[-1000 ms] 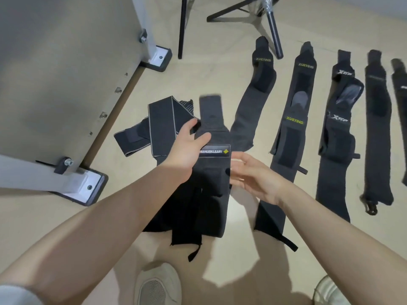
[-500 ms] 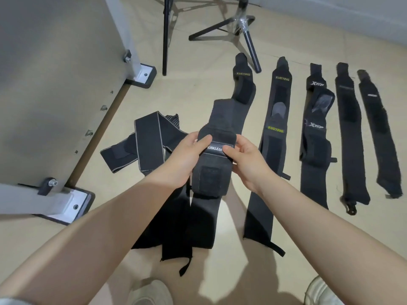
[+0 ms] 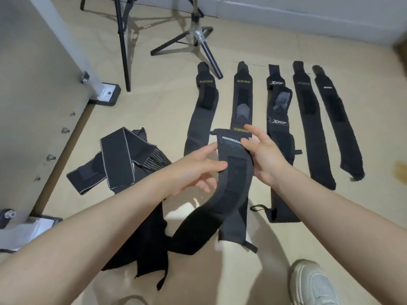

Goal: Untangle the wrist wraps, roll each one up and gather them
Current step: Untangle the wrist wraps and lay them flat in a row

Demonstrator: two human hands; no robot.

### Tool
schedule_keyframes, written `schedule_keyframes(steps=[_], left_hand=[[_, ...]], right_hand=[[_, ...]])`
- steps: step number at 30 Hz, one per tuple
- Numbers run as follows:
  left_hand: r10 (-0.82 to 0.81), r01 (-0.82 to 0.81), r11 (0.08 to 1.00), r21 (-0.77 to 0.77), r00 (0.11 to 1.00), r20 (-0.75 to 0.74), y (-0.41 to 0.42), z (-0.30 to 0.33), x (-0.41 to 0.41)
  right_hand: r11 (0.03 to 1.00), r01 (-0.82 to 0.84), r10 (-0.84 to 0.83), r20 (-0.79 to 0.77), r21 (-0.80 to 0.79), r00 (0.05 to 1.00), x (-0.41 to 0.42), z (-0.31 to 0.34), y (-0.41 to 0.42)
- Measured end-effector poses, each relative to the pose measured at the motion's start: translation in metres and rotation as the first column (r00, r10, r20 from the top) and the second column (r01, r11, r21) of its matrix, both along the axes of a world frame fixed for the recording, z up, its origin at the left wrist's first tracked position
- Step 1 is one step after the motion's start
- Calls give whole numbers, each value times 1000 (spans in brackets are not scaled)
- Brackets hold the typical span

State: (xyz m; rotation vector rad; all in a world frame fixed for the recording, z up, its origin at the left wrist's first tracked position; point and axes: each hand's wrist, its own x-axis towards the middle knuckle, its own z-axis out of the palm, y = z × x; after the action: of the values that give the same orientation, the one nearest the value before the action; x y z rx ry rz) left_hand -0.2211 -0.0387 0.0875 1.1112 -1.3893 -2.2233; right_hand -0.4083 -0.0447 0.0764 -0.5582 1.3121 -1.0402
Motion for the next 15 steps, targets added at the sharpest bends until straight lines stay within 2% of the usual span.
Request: schedule_keyframes(steps=[3,8,12,15], left_hand=[[-57,61,998,30,993,-106,0,12,-31],[-122,152,984,91,953,-277,7,25,-92],[-108,157,979,129,940,-324,15,31,-155],[-101,144,984,108,939,-329,21,35,-210]], right_hand=[[993,116,-115,63,-3,991,-34,12,8],[955,294,-294,9,-26,956,-97,30,18],[912,408,-409,-10,-53,913,-159,40,32],[909,399,-402,7,-121,916,-207,41,42]])
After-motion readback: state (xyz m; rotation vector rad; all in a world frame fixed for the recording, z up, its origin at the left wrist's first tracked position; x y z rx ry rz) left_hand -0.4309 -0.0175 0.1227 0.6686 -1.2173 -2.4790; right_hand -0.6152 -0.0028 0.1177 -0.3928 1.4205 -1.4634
